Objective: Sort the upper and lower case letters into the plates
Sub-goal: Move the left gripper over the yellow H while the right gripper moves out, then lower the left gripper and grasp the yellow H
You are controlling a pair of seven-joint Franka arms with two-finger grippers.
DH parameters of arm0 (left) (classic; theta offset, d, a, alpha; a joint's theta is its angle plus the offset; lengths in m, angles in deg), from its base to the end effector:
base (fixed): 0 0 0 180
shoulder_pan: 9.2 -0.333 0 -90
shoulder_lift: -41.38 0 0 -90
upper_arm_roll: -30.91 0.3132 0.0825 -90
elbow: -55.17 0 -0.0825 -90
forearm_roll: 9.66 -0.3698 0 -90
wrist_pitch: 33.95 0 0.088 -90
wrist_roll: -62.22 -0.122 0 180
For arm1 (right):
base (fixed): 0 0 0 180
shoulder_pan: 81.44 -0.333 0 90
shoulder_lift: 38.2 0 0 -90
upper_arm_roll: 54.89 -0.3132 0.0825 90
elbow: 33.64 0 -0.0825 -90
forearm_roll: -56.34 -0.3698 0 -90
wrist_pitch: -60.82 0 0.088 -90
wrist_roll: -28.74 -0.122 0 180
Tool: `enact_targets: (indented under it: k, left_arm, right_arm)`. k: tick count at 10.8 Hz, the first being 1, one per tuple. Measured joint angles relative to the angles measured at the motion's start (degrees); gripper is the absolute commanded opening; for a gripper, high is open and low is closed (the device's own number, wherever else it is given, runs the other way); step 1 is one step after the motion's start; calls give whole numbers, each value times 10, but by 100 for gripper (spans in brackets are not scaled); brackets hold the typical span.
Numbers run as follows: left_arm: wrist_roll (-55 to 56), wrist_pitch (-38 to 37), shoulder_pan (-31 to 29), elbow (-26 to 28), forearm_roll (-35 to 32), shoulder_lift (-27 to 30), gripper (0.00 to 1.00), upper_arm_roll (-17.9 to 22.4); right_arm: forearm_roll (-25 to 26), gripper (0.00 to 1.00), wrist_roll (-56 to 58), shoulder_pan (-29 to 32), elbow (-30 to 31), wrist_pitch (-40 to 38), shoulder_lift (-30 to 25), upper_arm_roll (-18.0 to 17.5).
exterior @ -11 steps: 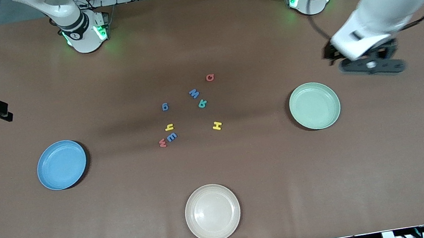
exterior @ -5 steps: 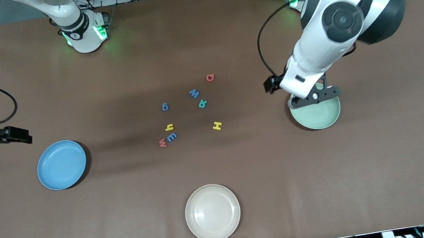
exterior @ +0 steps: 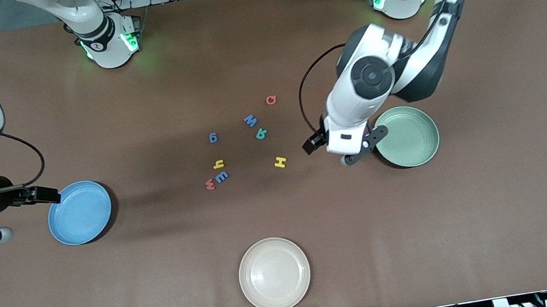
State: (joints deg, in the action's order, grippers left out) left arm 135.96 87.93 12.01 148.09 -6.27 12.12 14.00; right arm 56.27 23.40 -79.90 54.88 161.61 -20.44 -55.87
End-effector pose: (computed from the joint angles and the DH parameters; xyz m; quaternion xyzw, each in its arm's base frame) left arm 0.5390 -0.3974 0.3294 0.9368 0.3364 -0.0757 0.0600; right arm 0.6281 -0.0071 0.4518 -0.9975 0.0518 0.0480 0.0012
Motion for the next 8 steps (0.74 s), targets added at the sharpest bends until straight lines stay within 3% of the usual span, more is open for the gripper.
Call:
enact_targets:
  k: [3,5,8]
  left_arm:
    - [190,83,28,0,-29,-63,100,0]
    - [307,96,32,-1,-42,-90,100,1]
    - [372,108,37,-10,-43,-113,100,2]
  right_arm:
    - [0,100,-12,0,2,48,54,0]
    - [0,100,-34,6,3,77,96,2]
    - [0,100,-84,-3,3,103,128,0]
